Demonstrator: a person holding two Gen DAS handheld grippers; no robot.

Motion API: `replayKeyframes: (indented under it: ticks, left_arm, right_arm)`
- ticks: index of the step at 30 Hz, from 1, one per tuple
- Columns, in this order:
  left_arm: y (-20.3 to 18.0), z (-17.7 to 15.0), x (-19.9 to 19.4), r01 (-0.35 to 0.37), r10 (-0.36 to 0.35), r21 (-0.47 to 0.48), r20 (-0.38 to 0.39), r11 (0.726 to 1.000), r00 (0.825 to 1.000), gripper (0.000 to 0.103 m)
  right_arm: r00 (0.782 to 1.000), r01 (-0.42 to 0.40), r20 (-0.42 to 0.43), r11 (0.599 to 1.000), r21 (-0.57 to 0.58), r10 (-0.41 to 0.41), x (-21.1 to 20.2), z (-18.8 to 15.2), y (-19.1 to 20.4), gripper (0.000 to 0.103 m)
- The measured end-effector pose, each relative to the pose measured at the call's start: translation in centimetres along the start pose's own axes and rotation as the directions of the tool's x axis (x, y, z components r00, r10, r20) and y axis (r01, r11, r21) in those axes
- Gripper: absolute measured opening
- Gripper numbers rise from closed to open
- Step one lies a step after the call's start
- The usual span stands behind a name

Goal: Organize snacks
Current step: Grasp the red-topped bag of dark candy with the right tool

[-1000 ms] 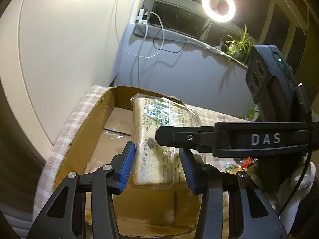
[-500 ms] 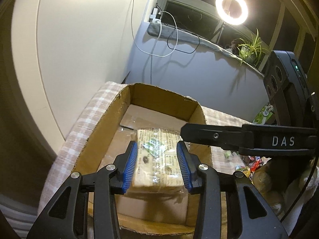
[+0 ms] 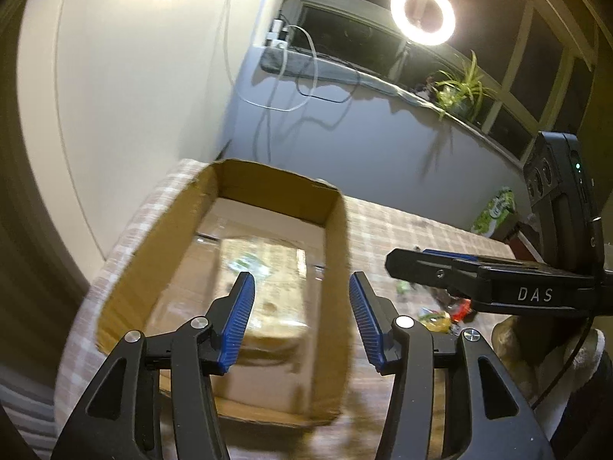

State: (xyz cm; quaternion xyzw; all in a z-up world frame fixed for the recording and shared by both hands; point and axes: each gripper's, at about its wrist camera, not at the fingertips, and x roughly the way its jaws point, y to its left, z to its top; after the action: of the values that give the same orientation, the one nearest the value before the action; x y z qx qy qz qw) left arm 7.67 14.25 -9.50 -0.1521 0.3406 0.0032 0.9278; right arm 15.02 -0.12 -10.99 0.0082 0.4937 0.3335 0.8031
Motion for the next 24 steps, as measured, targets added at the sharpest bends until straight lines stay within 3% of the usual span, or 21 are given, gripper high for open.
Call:
replayKeyframes:
  ticks: [8,16,24]
  left_arm:
    - [-4.1,-1.4,1.1,0.069,-0.066,0.052,-0.049,0.996,0.997,0.056]
    - [-8.8,-3.6,3.3,0.147,-0.131,0.114,-0.137,0.983,0.982,0.061]
    - [-12.7,-6.6,6.3,0.228,-0.184,0.156,-0.255,0.961,0.949,0.061]
  right_arm:
    - [0.98,0.184,0.074,0.983,0.015,-0.185,-5.1,-2.5,-5.5,0.091]
    - [0.915,0.391,0.089,0.919,0.054,-0.395,-8.5,-4.7,-11.4,0.096]
    - [0.887,0.454,0.034,0.884,0.109,-0.46,-8.8,-6.5,-16.3,0.096]
